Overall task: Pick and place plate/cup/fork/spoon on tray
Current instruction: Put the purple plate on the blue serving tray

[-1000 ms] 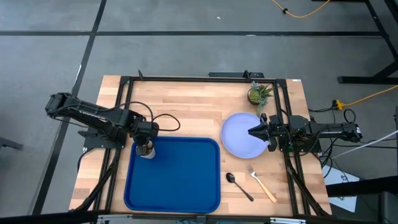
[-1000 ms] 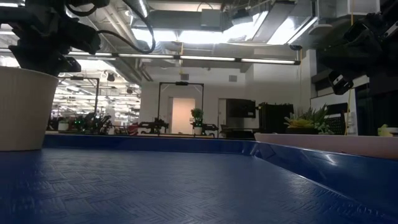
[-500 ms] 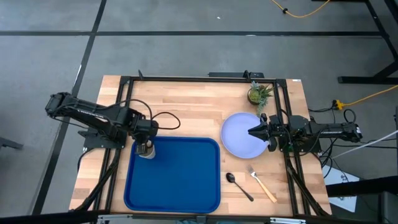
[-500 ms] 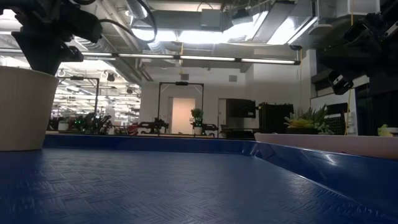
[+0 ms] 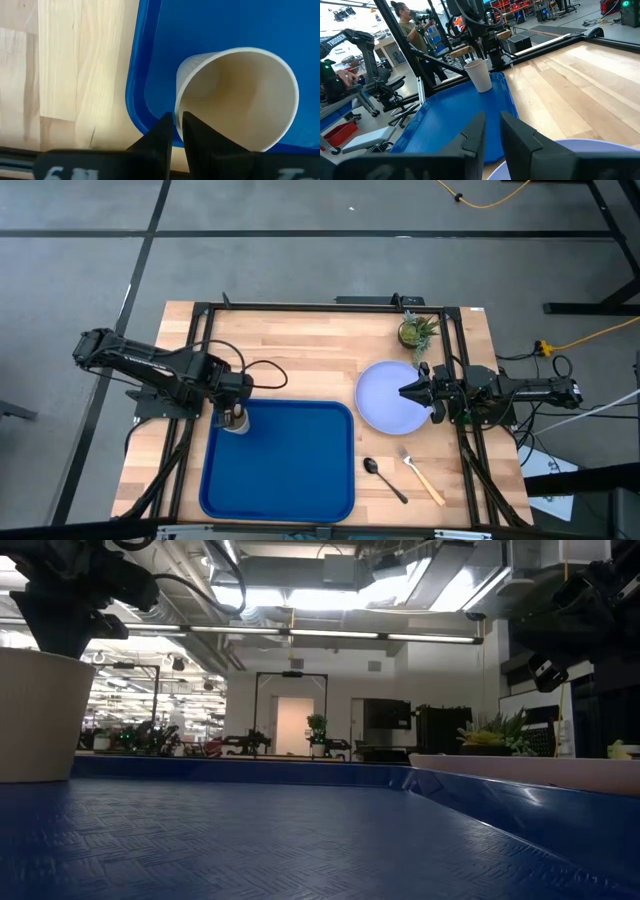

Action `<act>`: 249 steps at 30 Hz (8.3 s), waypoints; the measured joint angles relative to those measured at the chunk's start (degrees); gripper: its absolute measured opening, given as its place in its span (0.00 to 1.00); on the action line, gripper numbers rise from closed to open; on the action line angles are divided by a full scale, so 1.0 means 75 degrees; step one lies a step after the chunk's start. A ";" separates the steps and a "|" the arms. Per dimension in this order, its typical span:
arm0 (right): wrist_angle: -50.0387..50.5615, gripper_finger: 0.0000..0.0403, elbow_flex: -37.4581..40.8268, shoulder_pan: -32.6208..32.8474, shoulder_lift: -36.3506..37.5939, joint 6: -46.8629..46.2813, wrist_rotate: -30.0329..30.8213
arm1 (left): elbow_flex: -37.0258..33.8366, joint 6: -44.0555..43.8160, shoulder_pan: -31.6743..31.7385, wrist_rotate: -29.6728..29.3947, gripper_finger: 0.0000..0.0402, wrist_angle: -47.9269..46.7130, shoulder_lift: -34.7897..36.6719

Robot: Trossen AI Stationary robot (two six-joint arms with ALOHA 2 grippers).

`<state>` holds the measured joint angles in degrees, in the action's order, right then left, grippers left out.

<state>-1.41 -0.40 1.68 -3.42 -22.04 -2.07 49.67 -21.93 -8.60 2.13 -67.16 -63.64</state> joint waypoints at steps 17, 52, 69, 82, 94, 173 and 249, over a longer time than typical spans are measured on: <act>0.0000 0.15 0.0000 -0.0001 0.0003 0.0003 0.0000 | 0.1280 -0.0005 0.0000 -0.0139 0.08 -0.0641 0.0003; -0.0246 0.15 -0.0003 0.0008 -0.0477 0.0617 -0.1500 | 0.2299 0.0009 0.0000 -0.3758 0.08 0.1600 0.0003; -0.1036 0.15 -0.1106 0.0810 -0.3273 0.0508 -0.1950 | 0.2299 0.0011 0.0000 -0.3829 0.08 0.1599 0.0003; -0.0575 0.15 -0.2579 0.1182 -0.4891 0.2257 -0.1235 | 0.2299 0.0010 0.0003 -0.3745 0.08 0.1597 0.0003; 0.0182 0.15 -0.3399 0.1202 -0.6852 0.2418 0.0139 | 0.2299 0.0008 0.0003 -0.3736 0.08 0.1594 0.0003; 0.4723 0.02 -0.7911 0.2618 -1.1325 -0.0230 0.3273 | 0.2295 0.0005 0.0000 -0.3734 0.08 0.1597 0.0001; 0.1956 0.16 -1.1030 0.2018 -1.4615 0.6372 -0.2893 | 0.2294 0.0005 0.0002 -0.3735 0.08 0.1658 0.0000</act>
<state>13.26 -83.13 16.82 -113.03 25.75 -23.76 66.87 -21.89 -8.58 -25.88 -54.72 -63.64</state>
